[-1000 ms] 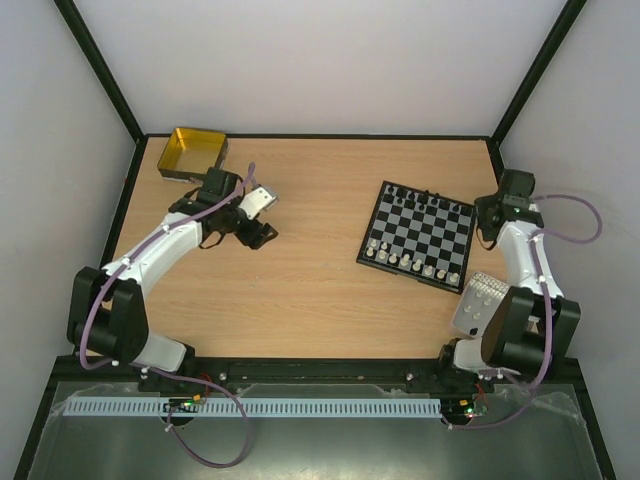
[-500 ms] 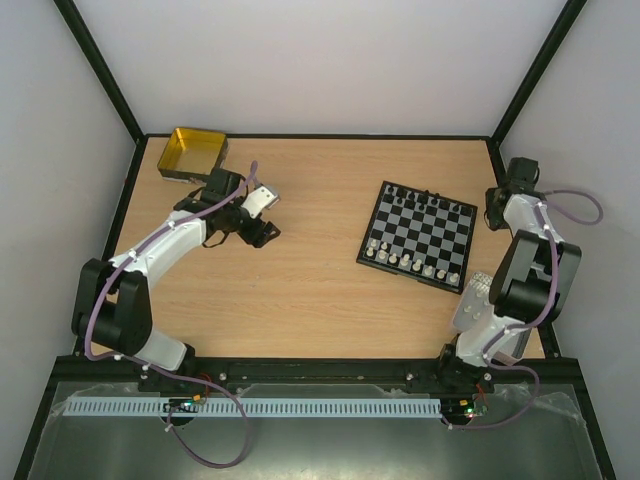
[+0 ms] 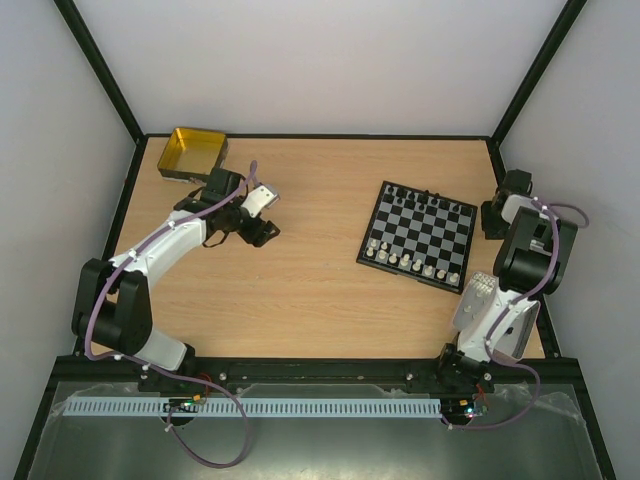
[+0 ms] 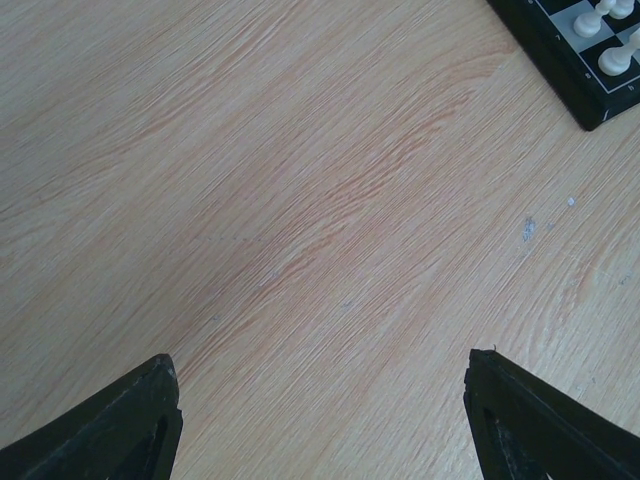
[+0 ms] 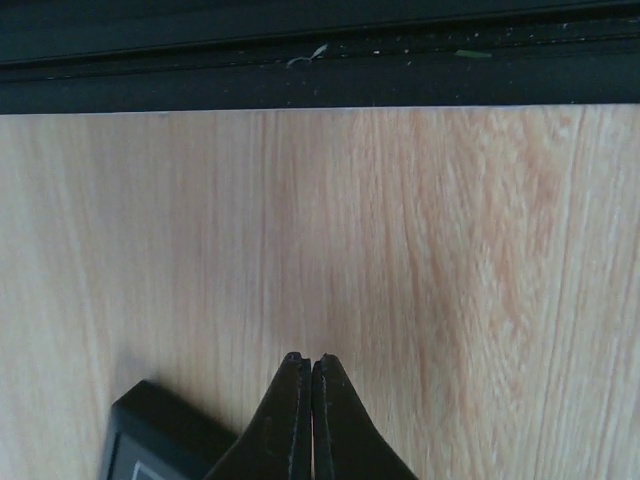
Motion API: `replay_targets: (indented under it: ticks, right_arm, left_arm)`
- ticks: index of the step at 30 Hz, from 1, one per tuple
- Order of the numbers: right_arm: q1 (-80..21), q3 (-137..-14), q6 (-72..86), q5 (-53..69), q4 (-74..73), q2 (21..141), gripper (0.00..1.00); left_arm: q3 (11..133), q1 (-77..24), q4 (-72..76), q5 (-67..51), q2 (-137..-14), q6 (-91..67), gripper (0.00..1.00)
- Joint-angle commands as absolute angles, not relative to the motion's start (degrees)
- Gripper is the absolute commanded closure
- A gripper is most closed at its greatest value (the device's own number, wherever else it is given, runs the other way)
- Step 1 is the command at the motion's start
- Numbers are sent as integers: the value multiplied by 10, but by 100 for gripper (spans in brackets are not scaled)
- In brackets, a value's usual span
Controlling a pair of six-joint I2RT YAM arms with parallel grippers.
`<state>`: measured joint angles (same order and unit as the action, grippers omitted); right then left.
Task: Set up the chess pieces on the board
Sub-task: Move the chessboard to the center of the board.
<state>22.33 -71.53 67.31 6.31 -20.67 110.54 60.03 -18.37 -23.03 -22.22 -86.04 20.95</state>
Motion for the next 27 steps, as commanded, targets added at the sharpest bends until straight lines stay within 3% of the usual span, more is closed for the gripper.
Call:
replay_targets:
  ticks: [1, 10, 27]
  right_arm:
    - [227, -741, 667, 67, -194, 1125, 98]
    - [226, -788, 653, 85, -200, 1178, 98]
    - [199, -736, 641, 132, -163, 1189, 98]
  left_arm:
    - [602, -186, -233, -212, -870, 203, 22]
    - [600, -186, -229, -195, -871, 201, 22]
    - [608, -186, -225, -175, -884, 202, 25]
